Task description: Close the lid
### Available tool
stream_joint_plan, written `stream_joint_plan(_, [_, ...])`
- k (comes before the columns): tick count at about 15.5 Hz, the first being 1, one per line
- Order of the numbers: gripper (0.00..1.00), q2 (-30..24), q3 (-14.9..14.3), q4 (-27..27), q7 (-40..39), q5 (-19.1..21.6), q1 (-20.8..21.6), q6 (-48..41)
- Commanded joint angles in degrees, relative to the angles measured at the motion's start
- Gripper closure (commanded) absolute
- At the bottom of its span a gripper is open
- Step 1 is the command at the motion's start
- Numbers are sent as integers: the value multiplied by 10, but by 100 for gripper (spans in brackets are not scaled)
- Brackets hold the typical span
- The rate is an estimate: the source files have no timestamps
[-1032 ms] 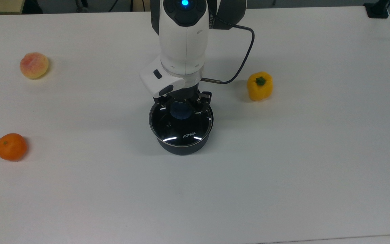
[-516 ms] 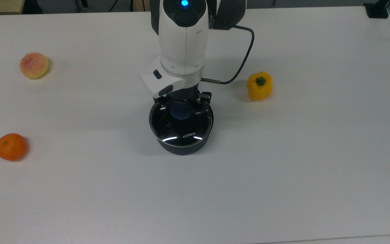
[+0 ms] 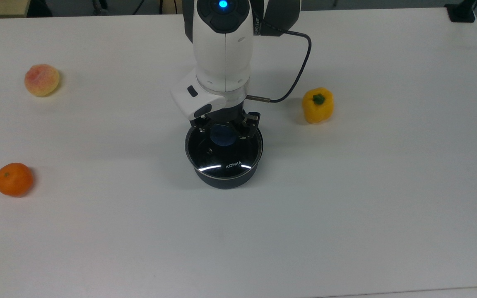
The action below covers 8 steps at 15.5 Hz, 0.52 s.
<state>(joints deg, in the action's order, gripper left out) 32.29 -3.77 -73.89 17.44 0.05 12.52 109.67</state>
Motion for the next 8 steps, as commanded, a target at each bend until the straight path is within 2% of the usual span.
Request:
stream_joint_plan(1, [25,-5,6,-26,14,28,1,16])
stream_joint_plan(2, [8,-5,6,-26,14,29,1,15])
stream_joint_plan(3, [0,-6,6,-27,11,28,1,15])
stream_joint_plan(8, [0,-29,6,-39,9,28,1,11])
